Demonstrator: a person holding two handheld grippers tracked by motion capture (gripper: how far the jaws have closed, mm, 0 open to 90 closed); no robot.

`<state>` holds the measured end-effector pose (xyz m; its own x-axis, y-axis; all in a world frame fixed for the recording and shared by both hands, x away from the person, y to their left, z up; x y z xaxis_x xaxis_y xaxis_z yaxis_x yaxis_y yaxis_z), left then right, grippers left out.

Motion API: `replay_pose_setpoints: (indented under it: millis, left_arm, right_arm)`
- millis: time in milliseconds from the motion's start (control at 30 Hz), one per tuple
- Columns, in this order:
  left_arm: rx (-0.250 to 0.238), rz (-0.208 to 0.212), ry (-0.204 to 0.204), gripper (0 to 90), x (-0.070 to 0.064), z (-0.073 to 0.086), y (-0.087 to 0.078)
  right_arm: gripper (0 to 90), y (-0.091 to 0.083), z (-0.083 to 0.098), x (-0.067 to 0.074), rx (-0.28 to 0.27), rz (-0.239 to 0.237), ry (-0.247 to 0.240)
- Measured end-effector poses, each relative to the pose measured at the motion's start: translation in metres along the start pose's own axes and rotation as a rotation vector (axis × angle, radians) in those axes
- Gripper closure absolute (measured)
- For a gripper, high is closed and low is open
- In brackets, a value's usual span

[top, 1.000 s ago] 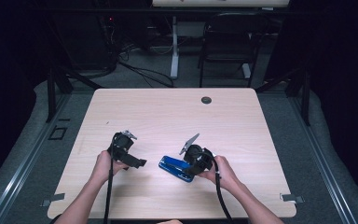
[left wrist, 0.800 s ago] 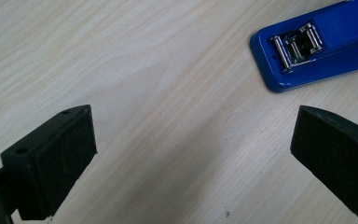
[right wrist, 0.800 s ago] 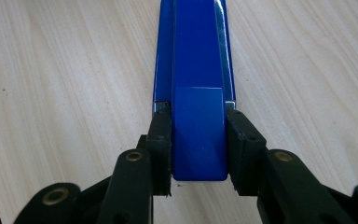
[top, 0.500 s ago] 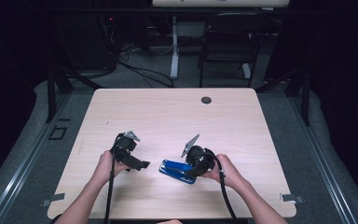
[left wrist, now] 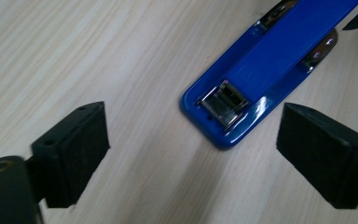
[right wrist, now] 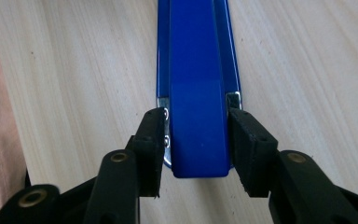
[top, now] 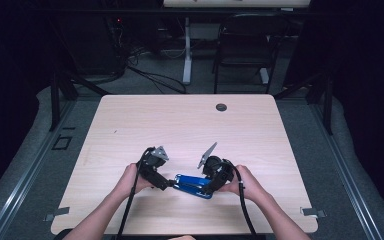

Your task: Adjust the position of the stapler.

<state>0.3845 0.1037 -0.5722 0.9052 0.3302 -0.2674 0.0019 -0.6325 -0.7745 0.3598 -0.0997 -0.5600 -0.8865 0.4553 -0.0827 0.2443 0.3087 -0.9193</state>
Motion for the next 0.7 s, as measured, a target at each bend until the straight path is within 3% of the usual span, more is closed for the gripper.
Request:
replay_pose_setpoints:
  millis: [267,333,467,567,700]
  left_arm:
    - [-0.004,0.071,0.048,21.3,-0.005,-0.008,0.017]
    - [0.006,0.063,0.059,24.8,-0.006,-0.009,0.020]
    - [0.019,0.100,0.085,31.6,-0.008,-0.010,0.027]
    - [0.050,0.091,0.113,38.6,-0.010,-0.011,0.032]
    - [0.037,0.102,0.128,42.3,-0.012,-0.011,0.034]
  right_arm:
    - [55.8,-0.004,0.007,0.000,0.020,0.000,0.024]
    - [57.5,-0.005,0.011,-0.001,0.033,0.000,0.022]
    - [59.8,-0.004,0.015,-0.001,0.027,0.000,0.038]
    - [63.2,-0.003,0.015,-0.002,0.018,0.009,0.042]
    - [63.9,-0.003,0.015,-0.002,0.025,0.004,0.053]
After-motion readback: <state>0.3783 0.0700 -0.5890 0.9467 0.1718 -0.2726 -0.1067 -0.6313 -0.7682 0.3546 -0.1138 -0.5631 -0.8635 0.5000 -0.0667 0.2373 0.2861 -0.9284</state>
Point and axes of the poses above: each handheld gripper's, and its own axes: y roughly forward along the jaws, z roughly out of its underside, x roughly to its left, the point moved 4 cm from there along y, roughly forward along the jaws, and after that the axes turned 12 degrees about z, right-handed, at the moved point
